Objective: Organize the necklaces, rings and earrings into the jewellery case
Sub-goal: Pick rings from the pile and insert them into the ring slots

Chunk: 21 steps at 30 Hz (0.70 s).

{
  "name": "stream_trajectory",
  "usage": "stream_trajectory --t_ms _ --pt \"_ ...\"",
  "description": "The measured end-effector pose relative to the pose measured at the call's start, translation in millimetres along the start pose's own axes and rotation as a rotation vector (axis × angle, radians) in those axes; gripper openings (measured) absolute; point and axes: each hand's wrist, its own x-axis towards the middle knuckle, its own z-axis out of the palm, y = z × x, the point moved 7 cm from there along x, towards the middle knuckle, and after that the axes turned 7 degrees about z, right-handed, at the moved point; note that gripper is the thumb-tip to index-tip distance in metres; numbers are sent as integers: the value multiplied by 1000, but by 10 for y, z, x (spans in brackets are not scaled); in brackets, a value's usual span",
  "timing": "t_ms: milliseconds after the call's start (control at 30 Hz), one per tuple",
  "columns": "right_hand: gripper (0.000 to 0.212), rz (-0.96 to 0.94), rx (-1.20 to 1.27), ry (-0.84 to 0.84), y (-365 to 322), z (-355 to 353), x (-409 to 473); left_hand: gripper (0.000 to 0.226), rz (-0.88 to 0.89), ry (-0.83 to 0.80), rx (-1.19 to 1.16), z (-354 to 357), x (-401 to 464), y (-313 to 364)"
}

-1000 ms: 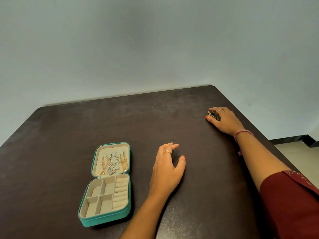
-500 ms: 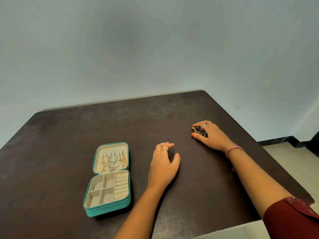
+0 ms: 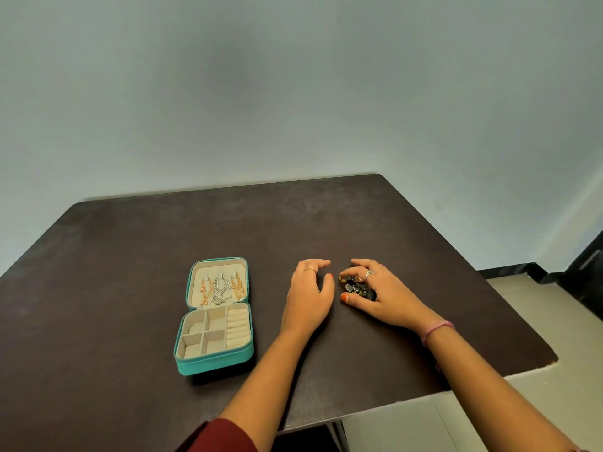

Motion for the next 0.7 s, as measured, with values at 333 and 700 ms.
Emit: stream_trajectory --t_ms 333,700 --pt "70 71 249 131 0 -60 -486 31 88 -60 49 11 -81 76" --pt "72 255 19 180 77 10 -781 46 220 -234 476 171 -239 172"
